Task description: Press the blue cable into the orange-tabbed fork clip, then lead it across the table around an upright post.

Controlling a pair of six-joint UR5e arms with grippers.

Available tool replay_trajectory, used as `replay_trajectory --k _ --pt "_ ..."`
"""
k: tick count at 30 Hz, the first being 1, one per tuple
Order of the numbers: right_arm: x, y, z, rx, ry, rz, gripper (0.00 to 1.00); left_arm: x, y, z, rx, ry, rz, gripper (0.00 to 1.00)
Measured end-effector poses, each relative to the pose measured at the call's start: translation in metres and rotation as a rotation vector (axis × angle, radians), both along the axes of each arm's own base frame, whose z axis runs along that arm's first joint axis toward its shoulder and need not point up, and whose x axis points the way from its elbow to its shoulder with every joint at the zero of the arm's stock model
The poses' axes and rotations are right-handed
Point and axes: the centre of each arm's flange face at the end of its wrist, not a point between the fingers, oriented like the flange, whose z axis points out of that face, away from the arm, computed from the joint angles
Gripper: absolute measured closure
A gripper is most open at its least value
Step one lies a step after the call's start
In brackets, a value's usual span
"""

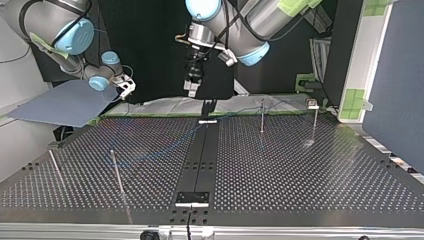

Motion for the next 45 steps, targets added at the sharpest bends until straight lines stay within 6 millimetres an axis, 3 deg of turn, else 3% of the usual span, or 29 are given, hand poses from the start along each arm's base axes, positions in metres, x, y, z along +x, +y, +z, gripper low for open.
replay_trajectory --k 6,23,38,45 --pt "0.0 0.0 0.0 0.0 0.0 0.001 1.0 -0.004 0.007 -0.045 0.032 0.033 0.01 0.02" --pt "0.001 0.0 0.0 0.0 0.0 0.001 1.0 -0.015 0.047 -0.1 0.009 0.049 0.013 0.02" --pt "0.001 0.0 0.0 -0.002 0.0 0.002 1.0 -0.002 0.113 -0.142 0.005 0.055 0.02 0.02" --pt "0.001 0.0 0.0 -0.002 0.0 0.002 1.0 -0.005 0.142 -0.159 0.016 0.054 0.014 0.02"
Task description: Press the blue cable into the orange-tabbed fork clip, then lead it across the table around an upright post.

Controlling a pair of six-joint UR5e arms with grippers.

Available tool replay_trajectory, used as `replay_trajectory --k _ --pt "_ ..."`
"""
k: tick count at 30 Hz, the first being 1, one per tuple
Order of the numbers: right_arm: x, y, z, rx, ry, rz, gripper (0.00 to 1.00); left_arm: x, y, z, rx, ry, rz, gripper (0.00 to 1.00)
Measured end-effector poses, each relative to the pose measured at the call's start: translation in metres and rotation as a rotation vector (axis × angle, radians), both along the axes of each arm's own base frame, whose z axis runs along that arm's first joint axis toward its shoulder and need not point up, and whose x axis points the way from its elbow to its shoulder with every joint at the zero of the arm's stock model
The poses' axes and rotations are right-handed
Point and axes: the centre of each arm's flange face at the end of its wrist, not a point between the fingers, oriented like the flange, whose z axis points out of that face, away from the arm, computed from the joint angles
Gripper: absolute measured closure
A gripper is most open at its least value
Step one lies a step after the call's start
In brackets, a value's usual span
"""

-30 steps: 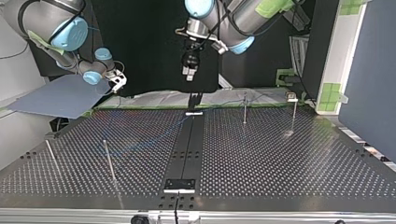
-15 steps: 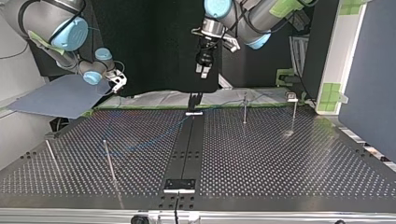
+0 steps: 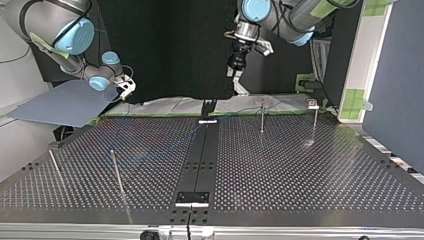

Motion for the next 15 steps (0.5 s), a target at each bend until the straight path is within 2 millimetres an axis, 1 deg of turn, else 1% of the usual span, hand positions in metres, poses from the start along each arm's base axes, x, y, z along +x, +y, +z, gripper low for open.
replay_trajectory --k 5,15 --pt "-0.001 0.0 0.0 0.0 -0.001 -0.001 1.0 -0.014 0.01 -0.01 0.017 -0.005 -0.016 0.02" --pt "0.0 -0.001 0.001 0.0 -0.008 0.009 1.0 -0.049 0.024 -0.028 0.042 -0.013 -0.075 0.02"
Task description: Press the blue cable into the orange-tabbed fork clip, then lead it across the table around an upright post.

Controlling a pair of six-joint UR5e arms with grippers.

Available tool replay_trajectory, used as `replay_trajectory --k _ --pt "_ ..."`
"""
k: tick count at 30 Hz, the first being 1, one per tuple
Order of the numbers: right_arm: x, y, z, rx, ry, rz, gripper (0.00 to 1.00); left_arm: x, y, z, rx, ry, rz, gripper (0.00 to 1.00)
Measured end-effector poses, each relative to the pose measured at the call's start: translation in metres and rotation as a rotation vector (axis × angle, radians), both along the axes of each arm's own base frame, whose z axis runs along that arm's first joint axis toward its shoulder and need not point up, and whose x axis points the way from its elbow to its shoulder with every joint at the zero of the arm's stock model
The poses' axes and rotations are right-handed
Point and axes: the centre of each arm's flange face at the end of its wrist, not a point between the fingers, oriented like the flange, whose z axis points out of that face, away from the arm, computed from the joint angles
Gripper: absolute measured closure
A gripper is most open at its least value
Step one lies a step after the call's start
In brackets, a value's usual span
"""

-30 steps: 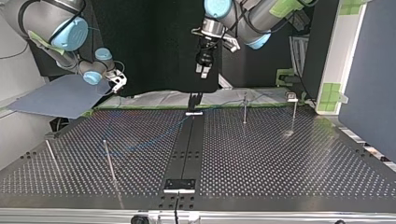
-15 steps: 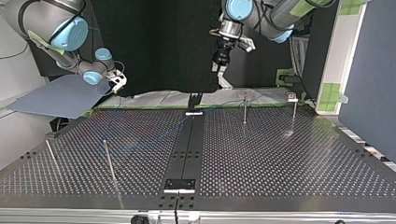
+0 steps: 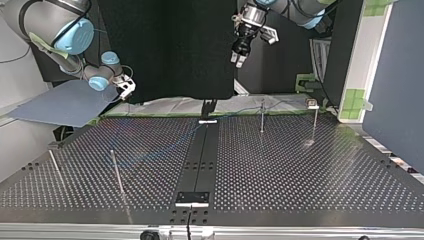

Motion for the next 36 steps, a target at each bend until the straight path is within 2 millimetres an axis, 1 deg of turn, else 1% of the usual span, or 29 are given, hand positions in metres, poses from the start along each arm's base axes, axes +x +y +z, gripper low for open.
replay_trajectory --k 3,7,36 --pt "0.0 0.0 0.0 0.0 0.0 0.0 1.0 -0.01 0.005 -0.004 0.006 -0.002 -0.005 0.02" --pt "0.0 0.0 0.0 0.0 0.0 0.0 1.0 -0.015 0.008 -0.006 0.008 -0.003 -0.006 0.02" --pt "0.0 0.0 0.0 0.0 0.0 0.0 1.0 -0.016 0.008 -0.007 0.009 -0.003 -0.006 0.02"
